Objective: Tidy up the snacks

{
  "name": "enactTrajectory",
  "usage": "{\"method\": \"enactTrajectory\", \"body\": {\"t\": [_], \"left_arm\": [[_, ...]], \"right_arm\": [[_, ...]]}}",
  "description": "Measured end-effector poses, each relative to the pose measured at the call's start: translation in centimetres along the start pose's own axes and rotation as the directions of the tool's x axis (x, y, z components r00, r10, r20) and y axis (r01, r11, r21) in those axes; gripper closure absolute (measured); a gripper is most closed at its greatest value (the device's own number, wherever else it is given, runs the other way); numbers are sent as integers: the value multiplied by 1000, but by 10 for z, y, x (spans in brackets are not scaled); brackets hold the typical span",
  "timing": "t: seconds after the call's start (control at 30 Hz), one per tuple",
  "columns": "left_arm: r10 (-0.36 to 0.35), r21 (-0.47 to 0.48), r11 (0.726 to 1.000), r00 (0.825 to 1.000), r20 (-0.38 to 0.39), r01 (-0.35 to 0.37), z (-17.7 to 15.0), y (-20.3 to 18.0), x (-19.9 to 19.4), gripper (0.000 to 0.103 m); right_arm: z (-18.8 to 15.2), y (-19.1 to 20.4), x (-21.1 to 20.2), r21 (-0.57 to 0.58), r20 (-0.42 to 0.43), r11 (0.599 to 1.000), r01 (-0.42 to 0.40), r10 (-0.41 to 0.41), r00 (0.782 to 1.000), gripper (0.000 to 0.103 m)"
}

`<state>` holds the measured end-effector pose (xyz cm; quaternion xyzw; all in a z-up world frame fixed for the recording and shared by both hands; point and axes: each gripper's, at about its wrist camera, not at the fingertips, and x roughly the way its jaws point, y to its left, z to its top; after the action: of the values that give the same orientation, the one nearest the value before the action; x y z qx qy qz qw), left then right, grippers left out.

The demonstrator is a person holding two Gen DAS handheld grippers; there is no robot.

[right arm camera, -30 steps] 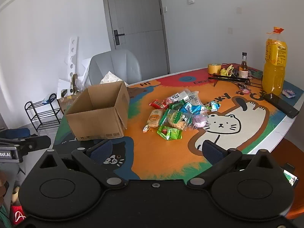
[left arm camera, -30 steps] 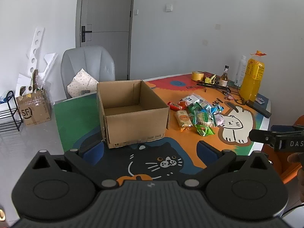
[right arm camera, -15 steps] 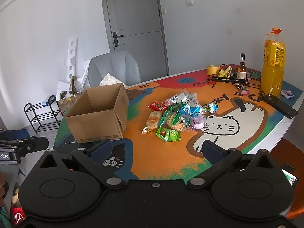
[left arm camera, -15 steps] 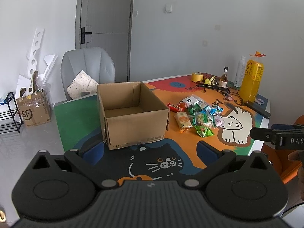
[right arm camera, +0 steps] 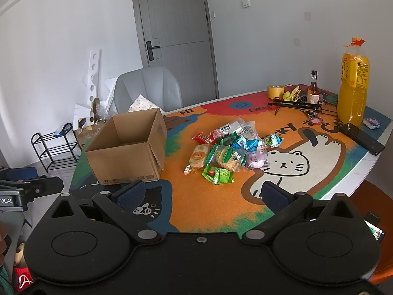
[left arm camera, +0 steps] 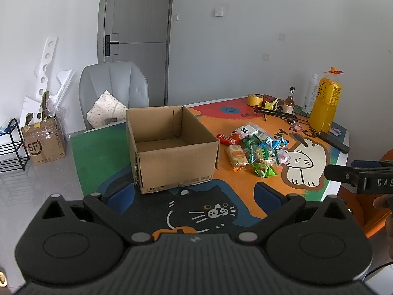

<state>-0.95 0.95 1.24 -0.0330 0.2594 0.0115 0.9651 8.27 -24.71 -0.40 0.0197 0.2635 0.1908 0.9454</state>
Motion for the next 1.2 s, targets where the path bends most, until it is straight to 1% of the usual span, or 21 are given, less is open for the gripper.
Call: {"method": "enactTrajectory", "body": {"t": [0.87, 1.2], "left_arm": [[-5, -12, 1000, 1000, -4, 5, -1, 1, 1, 0], [-12, -24, 1000, 999, -34, 12, 0, 1, 11, 0]], "right_arm": [[2, 0, 0, -2, -4, 1000, 3, -3, 1000, 0], [0, -5, 10, 10, -23, 1000, -6, 6, 1000, 0]]}}
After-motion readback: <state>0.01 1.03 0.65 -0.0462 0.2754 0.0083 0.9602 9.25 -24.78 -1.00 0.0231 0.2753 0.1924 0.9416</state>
